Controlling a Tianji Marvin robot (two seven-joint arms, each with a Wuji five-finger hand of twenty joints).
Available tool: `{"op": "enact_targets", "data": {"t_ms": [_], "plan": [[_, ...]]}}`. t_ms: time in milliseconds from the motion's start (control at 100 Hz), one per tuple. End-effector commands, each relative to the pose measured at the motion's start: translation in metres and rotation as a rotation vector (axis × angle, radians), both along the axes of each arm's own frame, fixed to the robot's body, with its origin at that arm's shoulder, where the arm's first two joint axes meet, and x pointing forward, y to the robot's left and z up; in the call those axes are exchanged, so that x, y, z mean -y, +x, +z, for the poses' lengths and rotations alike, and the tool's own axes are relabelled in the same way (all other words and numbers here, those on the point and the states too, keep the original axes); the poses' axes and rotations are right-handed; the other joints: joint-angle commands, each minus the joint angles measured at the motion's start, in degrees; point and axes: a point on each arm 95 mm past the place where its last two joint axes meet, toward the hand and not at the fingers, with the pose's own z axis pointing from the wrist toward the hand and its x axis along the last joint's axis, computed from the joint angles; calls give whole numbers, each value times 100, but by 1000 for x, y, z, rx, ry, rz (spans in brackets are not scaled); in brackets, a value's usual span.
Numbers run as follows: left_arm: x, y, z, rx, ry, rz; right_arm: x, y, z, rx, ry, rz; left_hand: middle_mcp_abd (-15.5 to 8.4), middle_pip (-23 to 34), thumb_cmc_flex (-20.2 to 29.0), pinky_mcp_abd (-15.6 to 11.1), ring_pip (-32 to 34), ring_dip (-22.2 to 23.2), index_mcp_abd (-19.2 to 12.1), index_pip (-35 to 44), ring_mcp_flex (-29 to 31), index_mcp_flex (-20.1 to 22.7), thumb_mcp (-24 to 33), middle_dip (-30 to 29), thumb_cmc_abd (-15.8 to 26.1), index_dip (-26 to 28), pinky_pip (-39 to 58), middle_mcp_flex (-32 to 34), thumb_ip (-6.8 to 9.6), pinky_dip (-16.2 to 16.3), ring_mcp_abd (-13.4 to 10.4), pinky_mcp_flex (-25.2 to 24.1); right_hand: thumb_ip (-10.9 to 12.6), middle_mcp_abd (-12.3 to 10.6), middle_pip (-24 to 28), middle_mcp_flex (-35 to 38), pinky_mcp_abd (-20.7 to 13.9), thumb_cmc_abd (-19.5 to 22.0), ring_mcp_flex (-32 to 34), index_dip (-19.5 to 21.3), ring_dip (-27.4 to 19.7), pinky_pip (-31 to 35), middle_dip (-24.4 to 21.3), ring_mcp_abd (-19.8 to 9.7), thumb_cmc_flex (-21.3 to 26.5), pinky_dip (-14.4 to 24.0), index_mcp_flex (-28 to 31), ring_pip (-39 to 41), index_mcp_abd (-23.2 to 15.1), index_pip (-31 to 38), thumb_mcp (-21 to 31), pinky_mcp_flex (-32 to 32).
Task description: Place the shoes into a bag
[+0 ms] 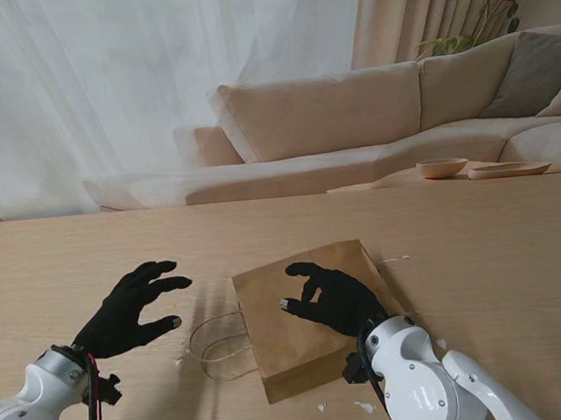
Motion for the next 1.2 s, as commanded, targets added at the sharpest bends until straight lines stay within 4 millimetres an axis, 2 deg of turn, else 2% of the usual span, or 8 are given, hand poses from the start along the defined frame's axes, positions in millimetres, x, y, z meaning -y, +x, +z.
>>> {"op": "enact_targets", "data": {"t_ms": [0, 110, 200, 350, 520, 700, 830, 1190], "plan": [[12, -6, -1, -22, -38, -30, -6, -5, -4, 0, 12, 7, 121, 116, -302, -9, -51, 47, -17, -170, -81, 88, -137, -129, 192, -125, -173, -24, 135, -141, -27, -24, 5, 63, -341, -343, 80, 32, -366, 102, -190, -367, -212, 39, 58, -71, -64, -331, -286, -127, 39, -296], [27, -12, -5, -71, -99, -56, -10, -8, -7, 17, 19, 3, 46, -29, -592, -76, -211, -375, -93, -340, -57, 138, -225, -514, 297, -244, -305, -14, 109, -380, -136, 15, 114, 159, -859, -938, 160, 98, -929, 190, -455, -1158, -736, -5, 318, -147, -66, -1034, -518, -275, 200, -739], [42, -16, -9, -90, -140, -81, -15, -11, -10, 36, 24, 3, -51, -156, -847, -144, -296, -784, -167, -444, -54, 6, -205, -818, 377, -323, -400, -33, 93, -617, -250, 47, 198, 109, -1249, -1416, 206, 132, -1459, 237, -775, -2119, -1005, -112, 394, -433, -154, -1740, -703, -437, 429, -1218], [65, -24, -17, -124, -207, -93, -18, -17, -14, 70, 24, 5, -123, -321, -1013, -238, -372, -1147, -194, -472, -60, -205, -292, -1003, 515, -371, -466, -89, 85, -894, -371, 67, 302, -101, -1588, -2059, 68, 173, -2251, 362, -1277, -3641, -1205, -438, 410, -872, -301, -2631, -952, -758, 557, -1851], [88, -30, -28, -127, -271, -56, -20, -22, -22, 102, 38, -11, -132, -348, -1026, -279, -370, -1258, -173, -451, -69, -277, -365, -992, 677, -378, -469, -129, 90, -1019, -406, 70, 336, -442, -2827, -2044, -195, 283, -2489, 640, -1808, -4940, -1704, -794, 461, -1024, -390, -3634, -1249, -1176, 524, -2233], [104, -34, -38, -133, -333, 1, -17, -24, -35, 99, 56, -29, -115, -413, -776, -310, -366, -1366, -131, -361, -69, -352, -675, -886, 811, -389, -459, -144, 117, -1194, -418, 82, 377, -617, -3205, -2047, -351, 391, -2540, 816, -1948, -5542, -1835, -890, 447, -992, -378, -4056, -1342, -1444, 487, -2353], [107, -33, -43, -126, -313, 12, -14, -22, -46, 94, 88, -40, -153, -445, -778, -319, -379, -1390, -187, -358, -71, -430, -725, -884, 862, -398, -466, -170, 120, -1224, -437, 80, 277, -667, -3366, -2037, -360, 401, -2565, 892, -1966, -5768, -1898, -908, 288, -962, -450, -4205, -1378, -1534, 316, -2436], [115, -35, -51, -135, -361, 77, -3, -16, -54, 117, 149, -22, -372, -698, -1056, -190, -440, -1605, -498, -271, -92, -866, -1056, -917, 1162, -489, -545, -275, 119, -1544, -501, 55, 148, -853, -4012, -2056, -553, 746, -2682, 1040, -2025, -6361, -2164, -1050, 111, -814, -697, -4801, -1523, -1834, -304, -2740]]}}
